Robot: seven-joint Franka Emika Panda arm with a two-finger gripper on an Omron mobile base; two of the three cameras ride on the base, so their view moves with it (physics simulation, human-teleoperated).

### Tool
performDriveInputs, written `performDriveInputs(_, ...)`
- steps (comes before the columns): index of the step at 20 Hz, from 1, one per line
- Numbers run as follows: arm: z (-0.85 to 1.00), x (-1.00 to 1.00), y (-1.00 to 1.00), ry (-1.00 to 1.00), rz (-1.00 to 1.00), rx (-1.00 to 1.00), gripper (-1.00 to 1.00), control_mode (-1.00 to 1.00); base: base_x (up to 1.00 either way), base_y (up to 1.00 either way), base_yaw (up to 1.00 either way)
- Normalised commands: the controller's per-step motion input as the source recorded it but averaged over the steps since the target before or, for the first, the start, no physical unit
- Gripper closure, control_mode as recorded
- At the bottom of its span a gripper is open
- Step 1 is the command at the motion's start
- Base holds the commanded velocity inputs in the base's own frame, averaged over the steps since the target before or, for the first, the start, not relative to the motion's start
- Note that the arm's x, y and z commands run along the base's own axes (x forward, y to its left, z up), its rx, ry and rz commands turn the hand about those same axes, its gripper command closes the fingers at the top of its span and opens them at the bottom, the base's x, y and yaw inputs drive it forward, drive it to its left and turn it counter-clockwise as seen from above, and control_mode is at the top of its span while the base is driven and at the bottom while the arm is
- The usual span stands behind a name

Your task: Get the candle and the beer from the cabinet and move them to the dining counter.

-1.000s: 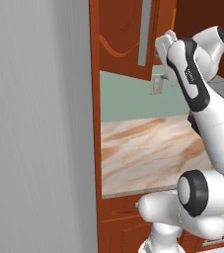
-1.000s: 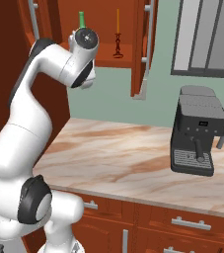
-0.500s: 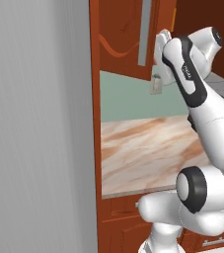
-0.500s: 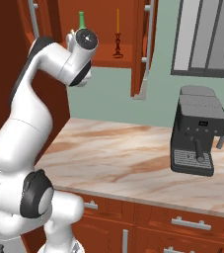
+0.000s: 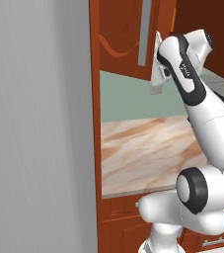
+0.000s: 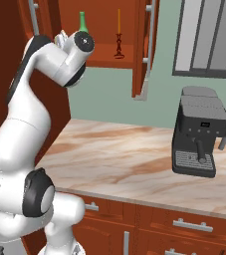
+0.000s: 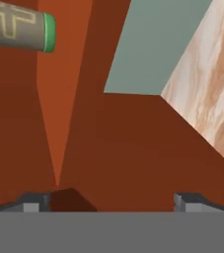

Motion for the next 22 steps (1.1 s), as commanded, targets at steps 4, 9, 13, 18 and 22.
performDriveInputs(4, 0.00, -0.14, 0.48, 0.00, 0.18, 0.00, -1.00, -1.00, 0.00, 0.00, 0.00)
performDriveInputs(9, 0.00, -0.26, 0.47, 0.00, 0.21, 0.00, -1.00, -1.00, 0.00, 0.00, 0.00)
performDriveInputs(13, 0.00, -0.41, 0.49, -0.01, 0.22, 0.00, -1.00, -1.00, 0.00, 0.00, 0.00)
performDriveInputs(18, 0.00, -0.41, 0.55, -0.02, 0.20, 0.00, -1.00, -1.00, 0.00, 0.00, 0.00)
performDriveInputs(22, 0.00, -0.37, 0.60, -0.03, 0.15, 0.00, -1.00, -1.00, 0.00, 0.00, 0.00)
